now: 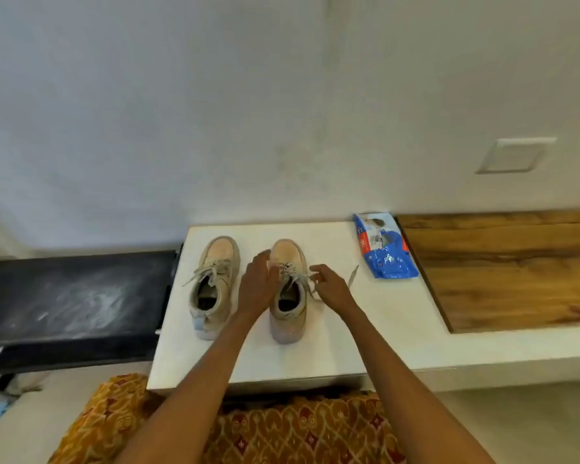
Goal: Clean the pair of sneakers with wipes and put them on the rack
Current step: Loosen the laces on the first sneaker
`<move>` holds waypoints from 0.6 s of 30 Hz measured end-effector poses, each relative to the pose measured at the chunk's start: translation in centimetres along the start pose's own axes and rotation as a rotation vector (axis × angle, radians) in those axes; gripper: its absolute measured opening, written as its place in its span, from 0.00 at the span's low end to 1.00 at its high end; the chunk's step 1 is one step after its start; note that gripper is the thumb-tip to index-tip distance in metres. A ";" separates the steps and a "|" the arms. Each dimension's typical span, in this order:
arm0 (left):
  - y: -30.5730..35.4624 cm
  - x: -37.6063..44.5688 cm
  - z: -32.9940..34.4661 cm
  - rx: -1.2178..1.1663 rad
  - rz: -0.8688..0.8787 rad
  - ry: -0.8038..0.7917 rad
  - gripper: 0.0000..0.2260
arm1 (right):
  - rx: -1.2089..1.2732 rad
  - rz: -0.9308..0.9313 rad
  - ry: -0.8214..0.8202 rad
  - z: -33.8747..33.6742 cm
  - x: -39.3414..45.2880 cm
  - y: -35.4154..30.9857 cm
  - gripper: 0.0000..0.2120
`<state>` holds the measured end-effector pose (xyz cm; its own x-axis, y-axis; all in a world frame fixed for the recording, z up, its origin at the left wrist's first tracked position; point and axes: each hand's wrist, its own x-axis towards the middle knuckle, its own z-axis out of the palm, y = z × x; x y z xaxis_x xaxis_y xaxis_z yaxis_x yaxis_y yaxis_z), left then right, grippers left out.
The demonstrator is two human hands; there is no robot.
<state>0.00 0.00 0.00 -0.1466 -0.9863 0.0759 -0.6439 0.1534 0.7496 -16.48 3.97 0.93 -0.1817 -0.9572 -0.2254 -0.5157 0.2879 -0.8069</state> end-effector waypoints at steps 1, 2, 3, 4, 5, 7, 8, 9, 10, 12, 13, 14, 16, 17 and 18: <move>0.3 -1.2 -0.2 0.021 -0.021 -0.003 0.19 | -0.067 0.001 -0.077 -0.1 -0.9 -0.1 0.19; 0.7 -2.3 -0.3 0.056 -0.037 -0.010 0.18 | -0.120 0.003 -0.149 0.0 -1.7 -0.2 0.20; 0.7 -3.4 0.0 0.089 -0.040 -0.021 0.18 | -0.151 0.016 -0.178 0.3 -2.2 0.2 0.18; 0.9 -4.6 0.3 0.123 -0.037 -0.063 0.17 | -0.162 0.046 -0.194 0.6 -3.1 0.2 0.15; 0.8 -5.4 0.4 0.137 -0.055 -0.088 0.16 | -0.152 0.079 -0.187 0.9 -3.6 0.2 0.11; 1.2 -6.4 0.1 0.080 -0.161 -0.097 0.16 | -0.173 0.107 -0.144 1.3 -4.7 -0.1 0.08; 1.6 -6.8 -0.2 0.057 -0.215 -0.088 0.17 | -0.222 0.100 -0.132 1.4 -5.4 -0.3 0.10; 1.7 -7.3 -0.3 0.049 -0.254 -0.084 0.18 | -0.264 0.101 -0.125 1.6 -6.0 -0.5 0.13; 2.0 -7.9 -0.4 0.054 -0.283 -0.086 0.19 | -0.303 0.104 -0.116 1.5 -6.5 -0.8 0.15; 2.3 -8.9 -0.7 0.040 -0.336 -0.079 0.21 | -0.322 0.110 -0.104 1.1 -7.4 -2.0 0.15; 2.3 -9.5 -0.8 0.019 -0.357 -0.075 0.22 | -0.296 0.112 -0.100 0.8 -7.8 -2.6 0.13; 2.4 -10.1 -1.0 0.002 -0.373 -0.074 0.23 | -0.248 0.112 -0.092 0.4 -8.0 -3.4 0.12; 2.4 -11.2 -1.1 -0.018 -0.374 -0.089 0.24 | -0.109 0.102 -0.071 -0.6 -8.6 -4.9 0.10; 2.1 -11.6 -1.1 -0.012 -0.362 -0.100 0.24 | -0.012 0.093 -0.063 -1.0 -8.9 -5.9 0.09; 2.2 -12.1 -1.3 -0.001 -0.350 -0.118 0.25 | 0.103 0.092 -0.057 -1.5 -9.3 -6.9 0.08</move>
<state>1.33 12.14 1.53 -0.0034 -0.9650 -0.2621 -0.6694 -0.1925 0.7175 -12.46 10.91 9.43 -0.1749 -0.9278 -0.3295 -0.4101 0.3728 -0.8323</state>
